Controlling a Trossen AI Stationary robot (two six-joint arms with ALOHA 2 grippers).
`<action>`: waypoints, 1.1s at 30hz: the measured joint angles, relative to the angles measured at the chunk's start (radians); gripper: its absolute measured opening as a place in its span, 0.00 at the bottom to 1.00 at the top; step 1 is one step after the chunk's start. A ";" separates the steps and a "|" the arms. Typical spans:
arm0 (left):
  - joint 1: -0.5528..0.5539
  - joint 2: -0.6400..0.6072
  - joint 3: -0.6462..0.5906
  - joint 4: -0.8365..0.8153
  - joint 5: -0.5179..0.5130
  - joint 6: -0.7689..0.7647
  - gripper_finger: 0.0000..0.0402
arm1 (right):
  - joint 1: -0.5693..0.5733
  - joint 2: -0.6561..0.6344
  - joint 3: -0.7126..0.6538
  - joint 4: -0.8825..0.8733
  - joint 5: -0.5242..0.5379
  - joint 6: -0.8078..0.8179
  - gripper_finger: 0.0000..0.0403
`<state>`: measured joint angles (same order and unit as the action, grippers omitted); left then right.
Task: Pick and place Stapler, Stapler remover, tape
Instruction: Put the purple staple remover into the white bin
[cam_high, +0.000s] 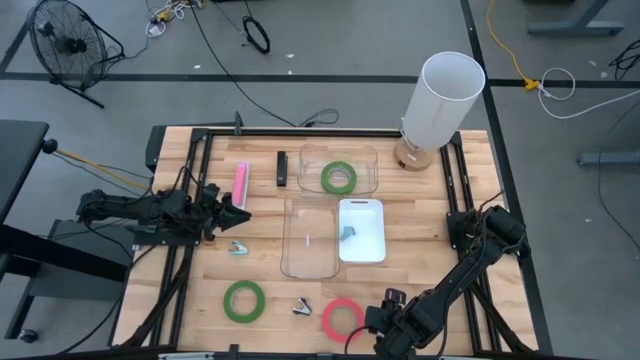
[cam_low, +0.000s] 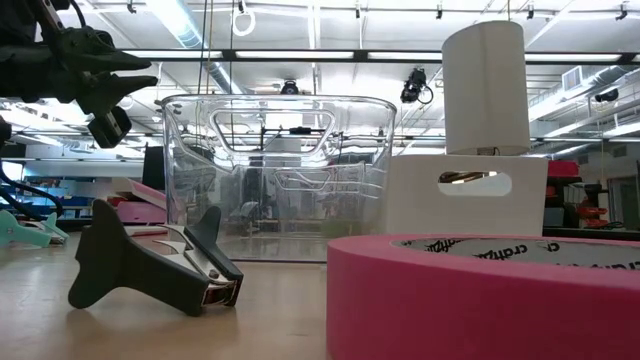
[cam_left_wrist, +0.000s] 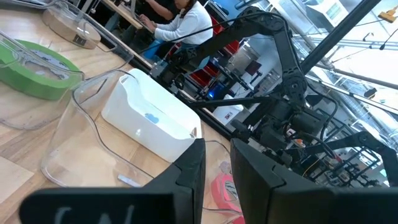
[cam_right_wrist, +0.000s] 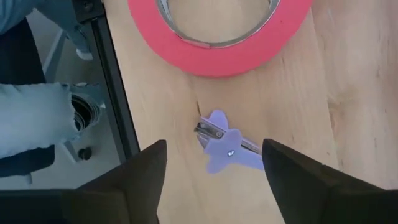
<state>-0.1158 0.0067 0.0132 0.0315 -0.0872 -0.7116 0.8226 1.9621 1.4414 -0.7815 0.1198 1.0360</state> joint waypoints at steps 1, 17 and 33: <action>0.000 0.000 0.000 0.000 0.000 0.000 0.19 | 0.001 0.000 0.000 0.000 0.003 -0.001 0.65; 0.000 0.000 0.000 -0.001 0.000 0.000 0.19 | -0.004 0.001 -0.167 0.231 0.012 -0.017 0.62; 0.000 0.000 0.000 -0.002 0.000 0.000 0.19 | -0.010 -0.004 -0.217 0.234 -0.051 0.037 0.18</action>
<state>-0.1158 0.0066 0.0135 0.0292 -0.0875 -0.7116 0.8125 1.9579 1.2240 -0.5476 0.0692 1.0734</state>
